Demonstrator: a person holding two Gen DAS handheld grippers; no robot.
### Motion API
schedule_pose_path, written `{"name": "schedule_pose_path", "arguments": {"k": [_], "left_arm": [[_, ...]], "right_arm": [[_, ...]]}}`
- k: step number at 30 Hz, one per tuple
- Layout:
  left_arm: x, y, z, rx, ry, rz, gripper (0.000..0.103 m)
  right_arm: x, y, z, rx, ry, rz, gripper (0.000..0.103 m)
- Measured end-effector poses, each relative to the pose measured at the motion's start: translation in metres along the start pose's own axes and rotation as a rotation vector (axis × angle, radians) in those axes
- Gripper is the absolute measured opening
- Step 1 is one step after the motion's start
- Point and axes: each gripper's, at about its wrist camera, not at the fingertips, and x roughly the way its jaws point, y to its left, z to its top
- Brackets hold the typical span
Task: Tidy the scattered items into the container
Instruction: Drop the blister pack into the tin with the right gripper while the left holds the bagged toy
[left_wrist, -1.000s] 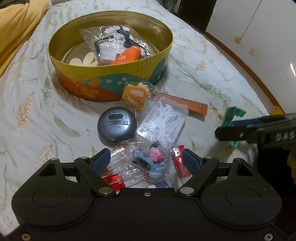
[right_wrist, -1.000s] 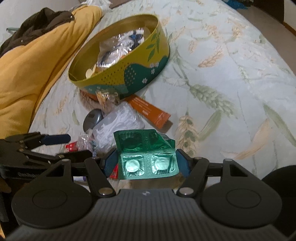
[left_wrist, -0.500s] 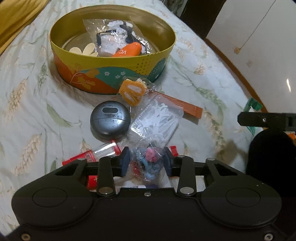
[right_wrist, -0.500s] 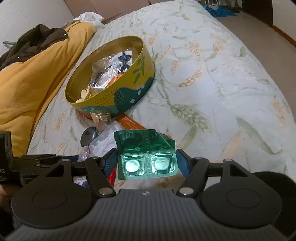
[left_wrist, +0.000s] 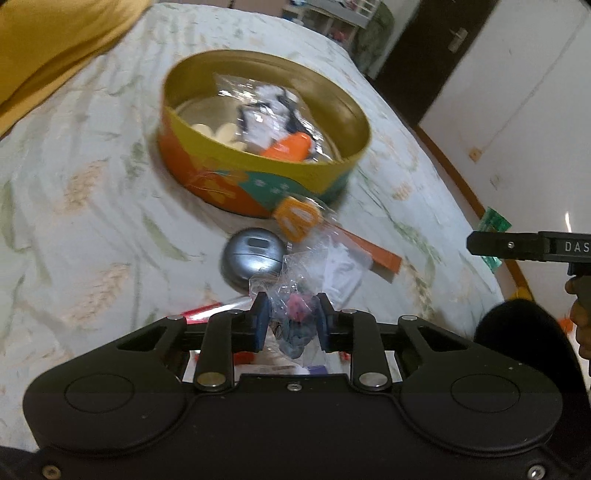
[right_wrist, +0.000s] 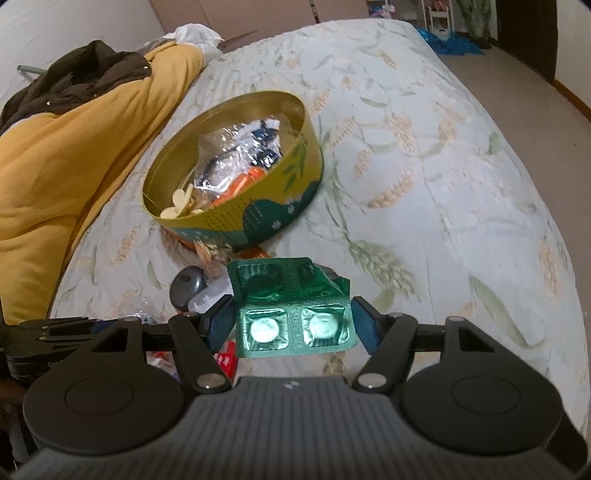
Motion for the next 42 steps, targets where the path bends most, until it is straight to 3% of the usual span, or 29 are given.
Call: {"name": "schedule_pose_path", "arguments": {"k": [4,18,31,35,42], "left_arm": [[-0.003,0.014,-0.004,-0.037,-0.001,0.034,0.024],[0.001,0.024,-0.011,-0.086,0.004,0.016,0.024],[0.005,0.031,-0.012,-0.118,0.011,0.008,0.024],[0.006,0.033,-0.012,-0.132,0.014,0.004,0.023],[0.006,0.032,-0.013,-0.132,0.011,-0.001,0.024]], "right_arm": [[-0.001,0.010,0.014,-0.034,-0.014,0.008,0.069],[-0.002,0.052,0.081,-0.158,-0.087,0.055,0.069],[0.039,0.086,0.132,-0.216,-0.103,0.056,0.070],[0.045,0.091,0.140,-0.203,-0.139,0.054,0.095],[0.036,0.083,0.118,-0.215,-0.119,0.076,0.097]]}}
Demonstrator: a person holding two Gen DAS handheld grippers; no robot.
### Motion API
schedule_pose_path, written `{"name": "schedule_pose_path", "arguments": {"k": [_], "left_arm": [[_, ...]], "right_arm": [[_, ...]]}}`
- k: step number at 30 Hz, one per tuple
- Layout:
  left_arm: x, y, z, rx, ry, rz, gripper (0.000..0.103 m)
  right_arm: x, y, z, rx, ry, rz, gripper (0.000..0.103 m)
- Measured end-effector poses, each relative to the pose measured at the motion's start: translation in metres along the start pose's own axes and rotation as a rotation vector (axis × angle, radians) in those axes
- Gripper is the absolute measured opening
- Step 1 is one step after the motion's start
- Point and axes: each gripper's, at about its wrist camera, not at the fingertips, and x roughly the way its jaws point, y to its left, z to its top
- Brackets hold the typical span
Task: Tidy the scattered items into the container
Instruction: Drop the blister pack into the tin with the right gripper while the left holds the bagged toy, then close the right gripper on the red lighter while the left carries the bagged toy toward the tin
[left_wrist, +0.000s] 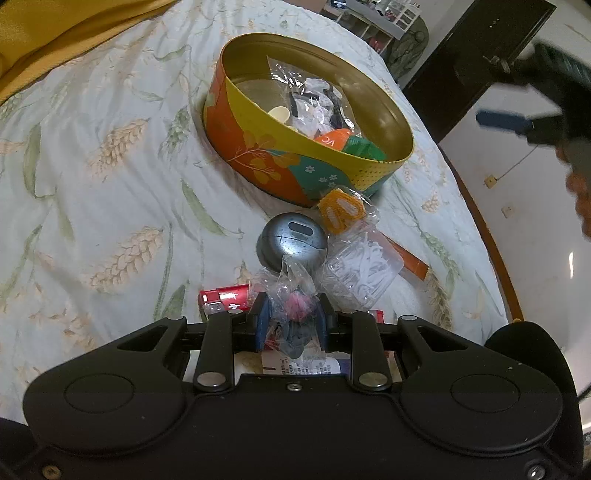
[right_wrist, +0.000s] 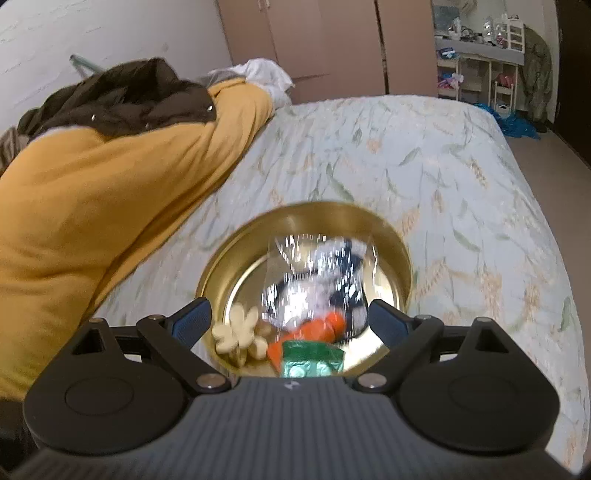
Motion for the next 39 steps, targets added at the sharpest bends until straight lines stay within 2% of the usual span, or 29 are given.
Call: {"name": "schedule_pose_path", "arguments": {"k": [8,12,17,21,27,31,34,39], "left_arm": [[0.000,-0.002,-0.001,0.007,0.004,0.005,0.024],[0.001,-0.002,-0.001,0.007,0.007,0.013,0.024],[0.002,-0.003,-0.001,0.011,0.009,0.022,0.024],[0.002,-0.004,-0.001,0.011,0.012,0.029,0.024],[0.003,-0.004,0.000,0.010,0.015,0.034,0.024],[0.003,-0.003,0.000,0.009,0.015,0.034,0.024],[0.003,-0.003,0.000,0.005,0.012,0.033,0.024],[0.003,-0.002,0.000,0.004,0.012,0.032,0.024]], "right_arm": [[-0.013,-0.003,-0.047,-0.109,0.050,0.107,0.100],[-0.017,-0.004,-0.061,-0.159,0.062,0.135,0.100],[-0.022,-0.004,-0.075,-0.237,0.097,0.216,0.100],[-0.020,0.009,-0.095,-0.395,0.156,0.260,0.100],[-0.010,0.024,-0.126,-0.567,0.275,0.367,0.100],[0.003,0.036,-0.142,-0.701,0.359,0.374,0.100],[0.016,0.039,-0.151,-0.755,0.413,0.381,0.100],[0.027,0.049,-0.161,-0.814,0.447,0.392,0.100]]}}
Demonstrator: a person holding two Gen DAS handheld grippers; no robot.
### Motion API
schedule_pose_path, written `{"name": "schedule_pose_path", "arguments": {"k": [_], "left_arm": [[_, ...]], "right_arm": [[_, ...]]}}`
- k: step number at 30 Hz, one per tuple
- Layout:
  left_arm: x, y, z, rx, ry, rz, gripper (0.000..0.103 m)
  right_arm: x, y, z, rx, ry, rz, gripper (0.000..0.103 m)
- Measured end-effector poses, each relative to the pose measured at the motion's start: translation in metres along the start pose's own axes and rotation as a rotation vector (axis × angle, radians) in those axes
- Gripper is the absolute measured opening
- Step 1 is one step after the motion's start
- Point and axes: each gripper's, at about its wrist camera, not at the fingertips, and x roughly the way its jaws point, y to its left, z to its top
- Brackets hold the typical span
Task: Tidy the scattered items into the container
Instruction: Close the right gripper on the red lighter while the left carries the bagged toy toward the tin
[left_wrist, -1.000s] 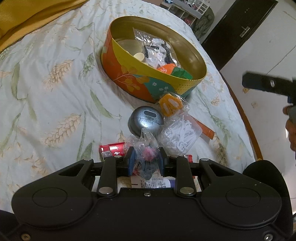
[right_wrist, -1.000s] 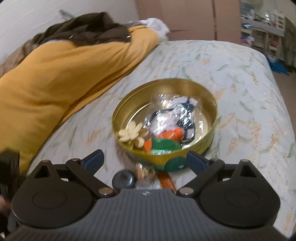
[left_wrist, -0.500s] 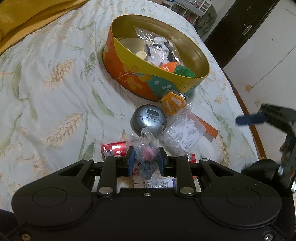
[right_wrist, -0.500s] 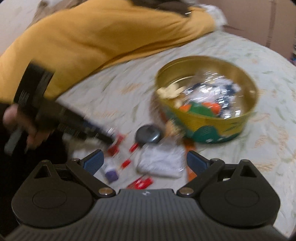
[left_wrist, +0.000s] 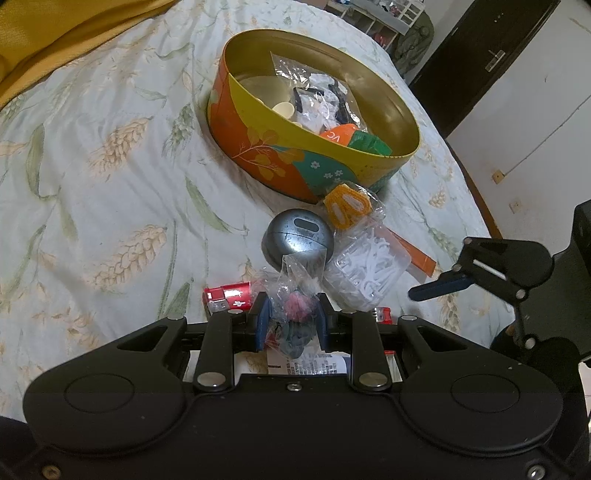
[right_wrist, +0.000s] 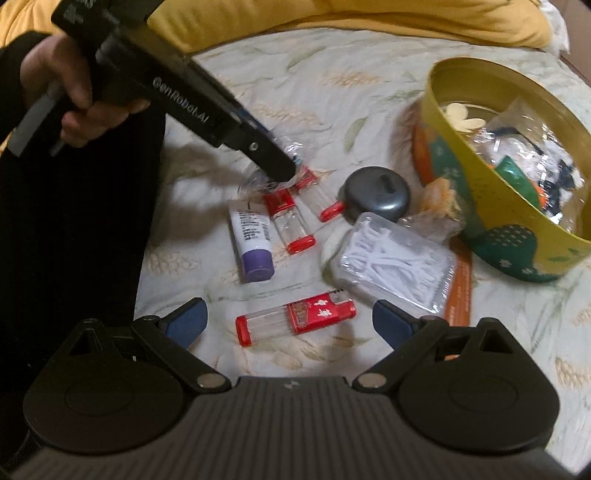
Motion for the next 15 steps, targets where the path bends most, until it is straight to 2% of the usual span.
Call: {"name": "schedule_pose_path", "arguments": {"k": [11,15], "left_arm": [[-0.002,-0.003,0.002,0.019,-0.010,-0.005,0.023],[-0.004,-0.009,0.004,0.040,-0.019,-0.003,0.024]], "right_arm": [[0.022,0.003,0.003,-0.090,0.056,0.001,0.099],[0.032,-0.001,0.002,-0.079,0.071,0.012,0.093]]}}
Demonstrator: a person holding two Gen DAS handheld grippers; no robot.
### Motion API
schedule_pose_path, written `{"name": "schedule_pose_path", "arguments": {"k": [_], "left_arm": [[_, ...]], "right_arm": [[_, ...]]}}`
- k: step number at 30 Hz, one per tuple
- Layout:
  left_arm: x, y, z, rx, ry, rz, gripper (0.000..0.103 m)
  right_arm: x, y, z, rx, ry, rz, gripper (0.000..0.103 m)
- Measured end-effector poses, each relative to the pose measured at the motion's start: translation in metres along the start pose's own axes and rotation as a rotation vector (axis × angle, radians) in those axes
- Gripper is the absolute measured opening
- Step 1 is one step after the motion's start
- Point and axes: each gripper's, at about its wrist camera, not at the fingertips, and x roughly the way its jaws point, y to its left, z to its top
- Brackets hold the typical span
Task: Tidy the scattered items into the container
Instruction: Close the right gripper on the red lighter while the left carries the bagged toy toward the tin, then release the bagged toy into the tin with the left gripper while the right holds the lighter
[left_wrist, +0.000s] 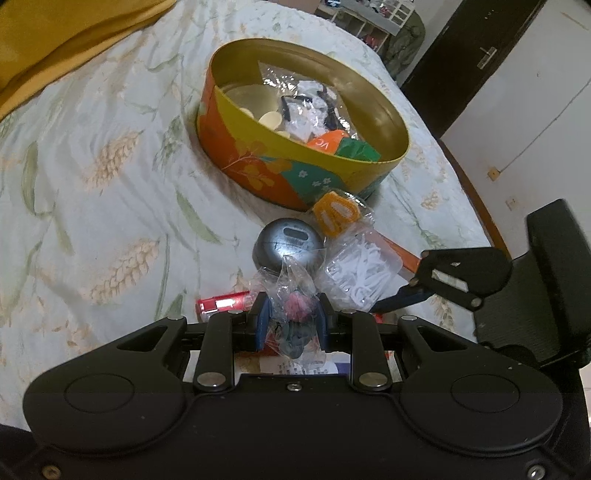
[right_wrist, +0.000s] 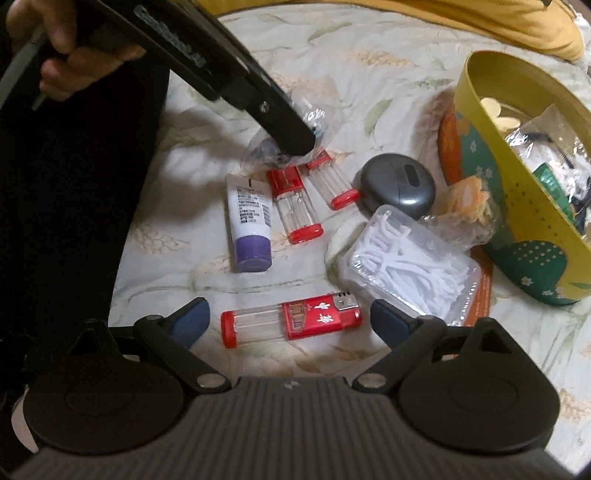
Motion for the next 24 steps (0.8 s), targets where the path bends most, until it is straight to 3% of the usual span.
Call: {"name": "schedule_pose_path", "arguments": {"k": [9,16,24], "left_arm": [[-0.012,-0.001,0.007,-0.004,-0.023,0.022,0.023],[-0.022,-0.006,0.020,0.004,-0.063,0.028,0.024],[-0.033,-0.028,0.040,0.035,-0.133,0.040,0.024]], "right_arm": [[0.004,-0.001,-0.004,0.072,-0.008,0.000,0.084],[-0.023,-0.007,-0.016,0.305,-0.114,0.010,0.084],[-0.061,-0.009,-0.041,0.620,-0.202,-0.097,0.084]]}}
